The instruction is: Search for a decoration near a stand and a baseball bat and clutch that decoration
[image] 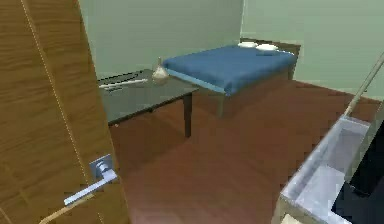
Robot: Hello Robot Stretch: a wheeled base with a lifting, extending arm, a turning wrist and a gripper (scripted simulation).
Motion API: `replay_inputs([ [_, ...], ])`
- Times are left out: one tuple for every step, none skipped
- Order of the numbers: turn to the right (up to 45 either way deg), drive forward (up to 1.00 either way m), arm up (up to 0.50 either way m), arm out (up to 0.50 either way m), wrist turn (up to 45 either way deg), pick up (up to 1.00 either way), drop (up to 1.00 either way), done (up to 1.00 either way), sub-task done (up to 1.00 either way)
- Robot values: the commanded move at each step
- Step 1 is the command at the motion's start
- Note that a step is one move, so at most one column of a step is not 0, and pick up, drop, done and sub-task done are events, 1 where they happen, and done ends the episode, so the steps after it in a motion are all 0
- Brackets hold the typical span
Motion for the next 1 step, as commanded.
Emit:
replay_inputs([
  [-33.0,0.0,0.0,0.0,0.0,0.0,0.0,0.0,0.0],
])
